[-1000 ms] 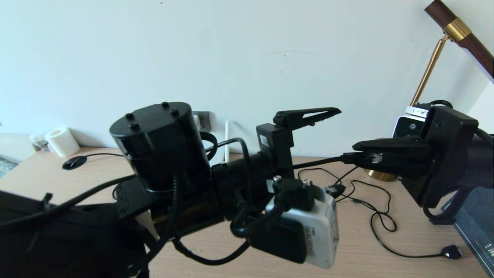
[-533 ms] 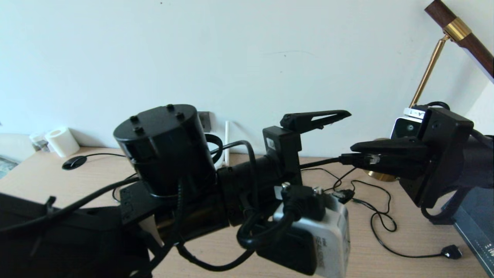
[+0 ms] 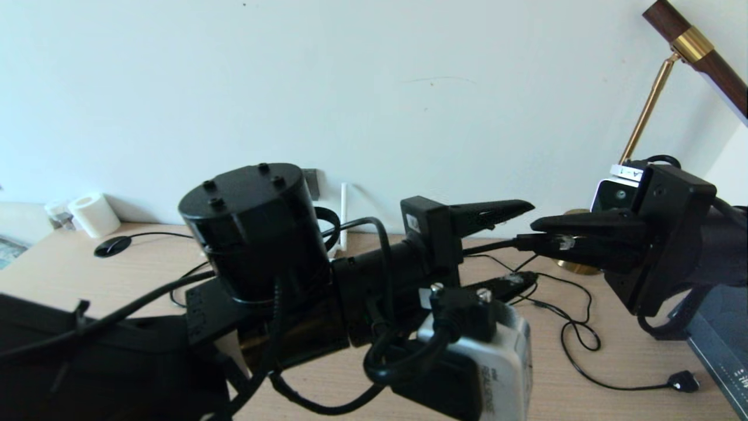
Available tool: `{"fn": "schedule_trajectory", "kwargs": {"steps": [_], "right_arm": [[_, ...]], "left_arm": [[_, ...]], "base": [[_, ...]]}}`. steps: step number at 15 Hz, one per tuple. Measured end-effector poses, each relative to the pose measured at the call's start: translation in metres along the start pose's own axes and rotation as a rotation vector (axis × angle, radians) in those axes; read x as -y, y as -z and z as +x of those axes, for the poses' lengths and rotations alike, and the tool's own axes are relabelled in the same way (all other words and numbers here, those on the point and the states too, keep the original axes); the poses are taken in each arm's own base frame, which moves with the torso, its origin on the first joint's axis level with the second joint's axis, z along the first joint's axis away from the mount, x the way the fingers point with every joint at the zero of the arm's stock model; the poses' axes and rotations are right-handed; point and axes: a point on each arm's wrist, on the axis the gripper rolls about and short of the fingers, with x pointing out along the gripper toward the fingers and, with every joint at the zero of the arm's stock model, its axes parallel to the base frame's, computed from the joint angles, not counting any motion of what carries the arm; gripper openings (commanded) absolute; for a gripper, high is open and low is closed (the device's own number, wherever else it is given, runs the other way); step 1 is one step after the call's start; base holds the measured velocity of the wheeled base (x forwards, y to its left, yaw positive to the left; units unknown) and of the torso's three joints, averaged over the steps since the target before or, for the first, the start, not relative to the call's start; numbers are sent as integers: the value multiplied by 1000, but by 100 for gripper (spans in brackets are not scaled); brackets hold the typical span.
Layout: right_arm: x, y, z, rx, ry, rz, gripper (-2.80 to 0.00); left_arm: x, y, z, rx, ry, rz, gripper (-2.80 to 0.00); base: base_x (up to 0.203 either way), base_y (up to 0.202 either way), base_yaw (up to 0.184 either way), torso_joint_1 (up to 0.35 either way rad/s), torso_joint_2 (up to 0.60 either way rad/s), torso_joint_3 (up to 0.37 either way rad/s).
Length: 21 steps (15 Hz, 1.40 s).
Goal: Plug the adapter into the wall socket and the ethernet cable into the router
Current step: Hand it to the other hand
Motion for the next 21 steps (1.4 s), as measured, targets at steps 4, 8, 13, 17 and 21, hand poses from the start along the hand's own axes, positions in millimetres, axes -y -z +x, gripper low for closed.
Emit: {"fn": "schedule_trajectory", "kwargs": {"steps": [4,8,13,17,21], "right_arm": [[0,0,0,0,2,3,-280],[1,1,0,1,2,3,-280],[1,2,0,-2,0,-6,0],[3,2,-1,7,3,-3,0],[3,4,-3,12,3,0,0]], "left_arm": [[5,-4,5,17,10,-4,-280],[8,-6,9,26,8,-5,-280],[10,-7,9,29,17,-15,-280],[7,-7,6,26,9,-20,-280],[11,-8,-4,7,28,-41,-280]], "base": [[0,0,0,0,0,0],[0,0,0,0,0,0],[0,0,0,0,0,0],[0,0,0,0,0,0],[0,0,0,0,0,0]]}}
